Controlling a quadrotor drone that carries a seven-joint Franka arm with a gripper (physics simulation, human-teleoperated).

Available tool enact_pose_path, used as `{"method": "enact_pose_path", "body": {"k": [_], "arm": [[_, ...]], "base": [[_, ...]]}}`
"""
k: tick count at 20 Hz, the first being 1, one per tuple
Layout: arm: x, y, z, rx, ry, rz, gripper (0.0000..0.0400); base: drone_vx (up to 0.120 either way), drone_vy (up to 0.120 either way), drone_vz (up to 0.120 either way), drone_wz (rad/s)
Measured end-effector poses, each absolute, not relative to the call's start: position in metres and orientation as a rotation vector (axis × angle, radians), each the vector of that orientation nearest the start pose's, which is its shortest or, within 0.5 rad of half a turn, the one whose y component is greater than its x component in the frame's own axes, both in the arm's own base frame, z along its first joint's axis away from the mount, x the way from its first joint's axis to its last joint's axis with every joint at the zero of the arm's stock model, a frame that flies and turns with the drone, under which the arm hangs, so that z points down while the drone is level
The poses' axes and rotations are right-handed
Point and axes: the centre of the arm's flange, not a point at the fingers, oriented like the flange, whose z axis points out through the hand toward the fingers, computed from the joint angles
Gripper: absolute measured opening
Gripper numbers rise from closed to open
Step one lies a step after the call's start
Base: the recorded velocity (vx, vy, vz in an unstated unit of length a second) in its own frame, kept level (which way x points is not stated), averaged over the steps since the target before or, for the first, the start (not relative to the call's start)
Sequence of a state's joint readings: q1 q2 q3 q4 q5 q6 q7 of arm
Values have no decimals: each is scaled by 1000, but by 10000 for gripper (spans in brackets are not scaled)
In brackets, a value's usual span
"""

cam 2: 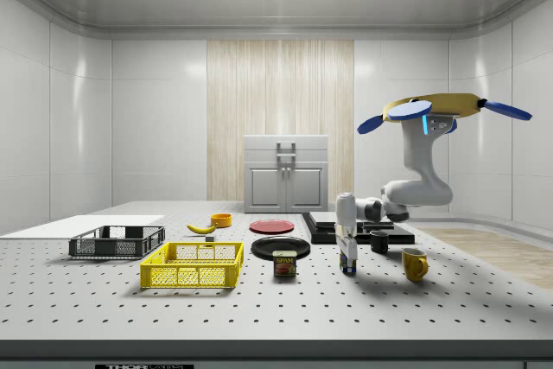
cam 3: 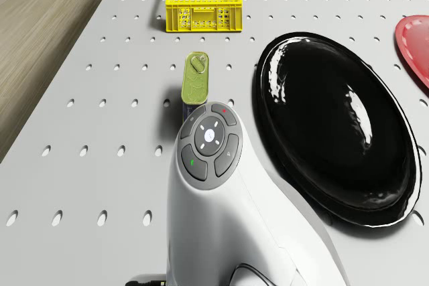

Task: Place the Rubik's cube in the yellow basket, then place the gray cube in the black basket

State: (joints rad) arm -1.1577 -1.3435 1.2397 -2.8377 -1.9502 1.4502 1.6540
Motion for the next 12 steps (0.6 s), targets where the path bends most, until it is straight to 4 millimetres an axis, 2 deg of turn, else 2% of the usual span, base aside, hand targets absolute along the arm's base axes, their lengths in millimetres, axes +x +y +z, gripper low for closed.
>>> {"method": "enact_pose_path", "body": {"k": [5,12], "arm": [[314,-4,522,1,-2,785,335],[314,-4,521,1,-2,785,327]], "base": [[0,0,0,0],[0,0,0,0]]}}
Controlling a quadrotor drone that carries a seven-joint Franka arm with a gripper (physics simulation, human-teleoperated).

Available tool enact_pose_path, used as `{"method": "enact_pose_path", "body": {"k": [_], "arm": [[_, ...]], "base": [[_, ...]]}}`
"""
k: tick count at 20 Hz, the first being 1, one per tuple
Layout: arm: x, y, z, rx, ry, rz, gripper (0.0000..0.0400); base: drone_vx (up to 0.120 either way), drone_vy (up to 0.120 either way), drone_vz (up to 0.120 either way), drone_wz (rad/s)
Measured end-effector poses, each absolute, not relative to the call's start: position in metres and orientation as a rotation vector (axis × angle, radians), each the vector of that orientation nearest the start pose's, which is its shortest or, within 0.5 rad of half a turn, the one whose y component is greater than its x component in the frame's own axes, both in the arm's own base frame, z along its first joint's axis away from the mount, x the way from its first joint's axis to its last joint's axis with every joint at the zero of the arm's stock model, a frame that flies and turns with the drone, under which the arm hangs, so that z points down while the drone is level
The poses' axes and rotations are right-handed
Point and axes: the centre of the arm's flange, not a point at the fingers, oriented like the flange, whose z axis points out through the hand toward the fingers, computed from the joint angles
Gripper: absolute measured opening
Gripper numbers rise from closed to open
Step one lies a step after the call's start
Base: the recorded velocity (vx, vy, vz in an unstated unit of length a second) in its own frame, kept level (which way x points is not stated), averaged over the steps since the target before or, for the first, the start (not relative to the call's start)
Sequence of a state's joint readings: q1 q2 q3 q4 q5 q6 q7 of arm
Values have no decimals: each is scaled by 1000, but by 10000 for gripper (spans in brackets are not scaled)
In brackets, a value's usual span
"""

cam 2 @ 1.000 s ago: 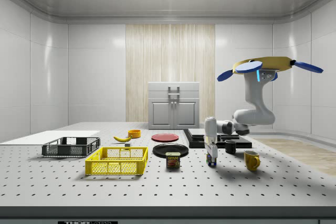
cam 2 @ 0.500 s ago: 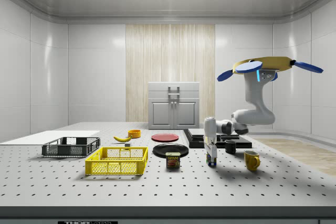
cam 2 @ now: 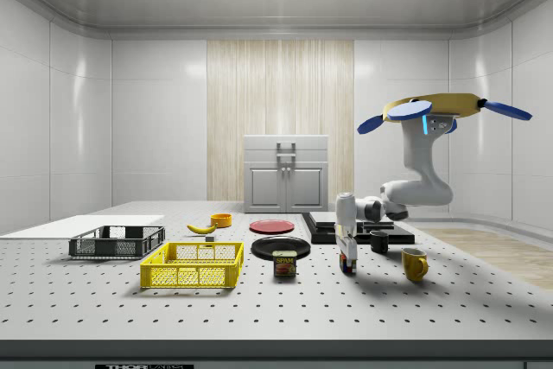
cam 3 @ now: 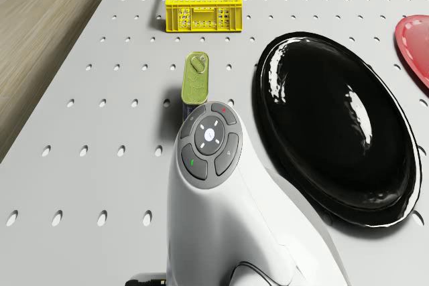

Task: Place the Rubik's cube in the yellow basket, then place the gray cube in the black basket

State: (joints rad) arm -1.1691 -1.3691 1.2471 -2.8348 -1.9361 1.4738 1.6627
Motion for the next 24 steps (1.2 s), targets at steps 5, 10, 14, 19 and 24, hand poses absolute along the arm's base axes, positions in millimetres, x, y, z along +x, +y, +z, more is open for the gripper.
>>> {"method": "enact_pose_path", "body": {"k": [5,10,14,19,24], "arm": [[314,-4,508,1,-2,785,326],[314,-4,491,1,-2,785,325],[314,-4,484,1,-2,785,325],[314,-4,481,1,-2,785,325],[314,-4,480,1,-2,785,325]], "base": [[0,0,0,0],[0,0,120,0],[0,0,120,0],[24,0,120,0],[120,0,72,0]]}}
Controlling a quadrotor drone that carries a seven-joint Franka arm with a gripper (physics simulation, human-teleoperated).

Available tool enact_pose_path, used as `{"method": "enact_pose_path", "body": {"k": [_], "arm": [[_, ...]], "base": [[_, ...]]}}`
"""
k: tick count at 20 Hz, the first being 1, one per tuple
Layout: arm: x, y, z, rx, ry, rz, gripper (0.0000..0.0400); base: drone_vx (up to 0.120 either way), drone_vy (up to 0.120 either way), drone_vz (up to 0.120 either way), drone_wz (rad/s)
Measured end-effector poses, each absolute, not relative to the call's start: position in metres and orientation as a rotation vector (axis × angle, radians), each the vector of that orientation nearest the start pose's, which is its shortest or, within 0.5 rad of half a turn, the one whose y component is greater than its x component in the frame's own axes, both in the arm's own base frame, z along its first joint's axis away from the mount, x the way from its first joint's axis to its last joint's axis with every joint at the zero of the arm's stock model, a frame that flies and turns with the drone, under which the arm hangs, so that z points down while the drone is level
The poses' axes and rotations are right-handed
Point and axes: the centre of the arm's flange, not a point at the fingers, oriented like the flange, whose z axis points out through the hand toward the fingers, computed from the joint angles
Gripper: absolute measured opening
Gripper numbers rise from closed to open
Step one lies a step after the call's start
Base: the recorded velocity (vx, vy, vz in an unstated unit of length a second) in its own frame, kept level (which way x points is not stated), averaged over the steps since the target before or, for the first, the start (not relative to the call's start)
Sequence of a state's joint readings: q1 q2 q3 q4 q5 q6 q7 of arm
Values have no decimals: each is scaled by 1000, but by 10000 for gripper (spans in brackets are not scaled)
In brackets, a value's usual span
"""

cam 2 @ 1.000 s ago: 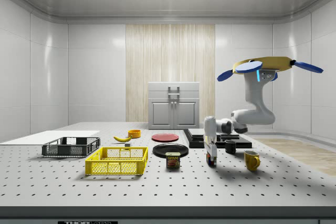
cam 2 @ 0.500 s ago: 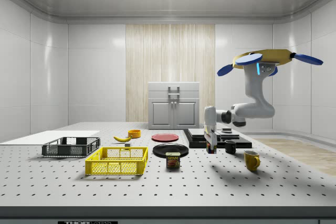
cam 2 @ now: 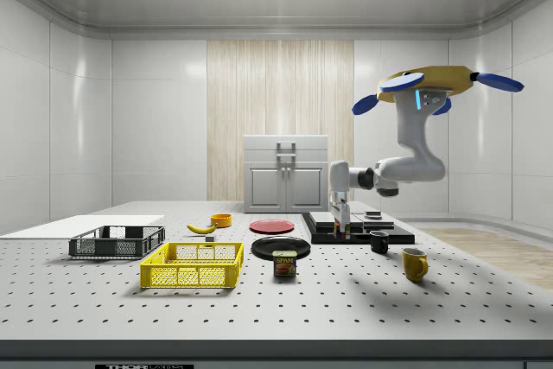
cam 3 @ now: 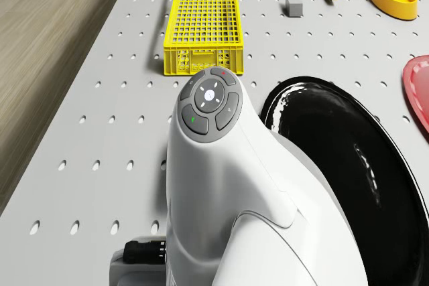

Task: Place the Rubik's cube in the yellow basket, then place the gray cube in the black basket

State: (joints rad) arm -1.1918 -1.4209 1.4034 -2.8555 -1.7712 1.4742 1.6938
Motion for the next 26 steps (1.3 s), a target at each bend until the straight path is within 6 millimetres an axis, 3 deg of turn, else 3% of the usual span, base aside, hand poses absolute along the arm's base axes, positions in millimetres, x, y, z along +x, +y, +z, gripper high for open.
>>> {"method": "enact_pose_path", "body": {"k": [11,26], "arm": [[314,-4,480,1,-2,785,325],[314,-4,480,1,-2,785,325]], "base": [[120,87,0,0],[120,0,0,0]]}}
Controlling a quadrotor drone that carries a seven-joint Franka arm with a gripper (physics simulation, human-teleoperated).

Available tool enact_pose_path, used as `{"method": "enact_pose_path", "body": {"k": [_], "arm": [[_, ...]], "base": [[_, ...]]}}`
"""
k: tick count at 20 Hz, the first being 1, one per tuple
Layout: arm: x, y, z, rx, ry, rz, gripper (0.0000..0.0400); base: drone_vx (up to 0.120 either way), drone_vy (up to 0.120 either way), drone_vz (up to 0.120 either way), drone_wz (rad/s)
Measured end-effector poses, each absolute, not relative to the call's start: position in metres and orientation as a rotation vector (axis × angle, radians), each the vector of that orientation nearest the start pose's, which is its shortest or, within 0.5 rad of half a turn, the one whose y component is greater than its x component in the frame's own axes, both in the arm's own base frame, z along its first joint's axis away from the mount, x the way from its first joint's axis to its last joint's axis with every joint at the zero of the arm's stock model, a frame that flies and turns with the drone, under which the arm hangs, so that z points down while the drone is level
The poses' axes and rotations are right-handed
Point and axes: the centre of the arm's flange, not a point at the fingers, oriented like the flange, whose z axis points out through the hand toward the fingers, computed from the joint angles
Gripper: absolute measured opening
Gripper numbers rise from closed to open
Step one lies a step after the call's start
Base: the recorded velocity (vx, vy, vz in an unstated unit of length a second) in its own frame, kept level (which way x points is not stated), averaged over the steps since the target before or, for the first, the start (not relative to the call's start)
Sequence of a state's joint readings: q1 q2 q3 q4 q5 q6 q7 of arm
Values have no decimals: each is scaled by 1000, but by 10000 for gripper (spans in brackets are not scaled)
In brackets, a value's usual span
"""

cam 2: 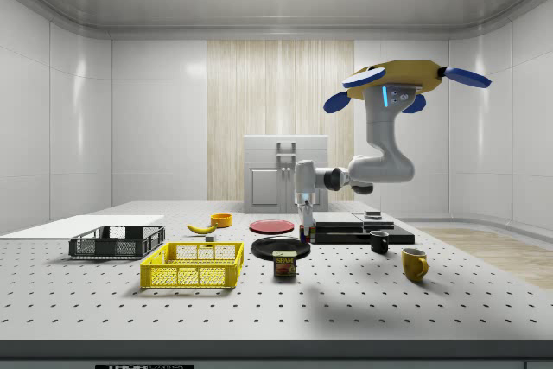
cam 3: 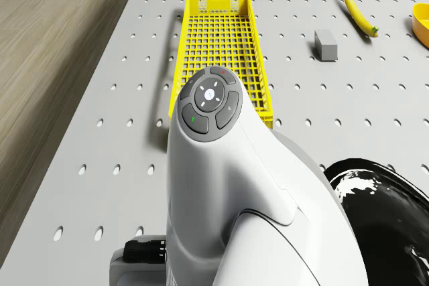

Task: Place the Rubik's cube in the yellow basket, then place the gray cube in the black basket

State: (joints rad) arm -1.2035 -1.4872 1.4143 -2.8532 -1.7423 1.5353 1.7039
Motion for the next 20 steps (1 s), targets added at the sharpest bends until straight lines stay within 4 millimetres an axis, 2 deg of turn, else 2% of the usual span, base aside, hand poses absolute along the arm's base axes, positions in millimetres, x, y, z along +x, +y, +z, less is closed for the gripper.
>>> {"method": "enact_pose_path", "body": {"k": [20], "arm": [[314,-4,480,1,-2,785,325]], "base": [[120,0,0,0]]}}
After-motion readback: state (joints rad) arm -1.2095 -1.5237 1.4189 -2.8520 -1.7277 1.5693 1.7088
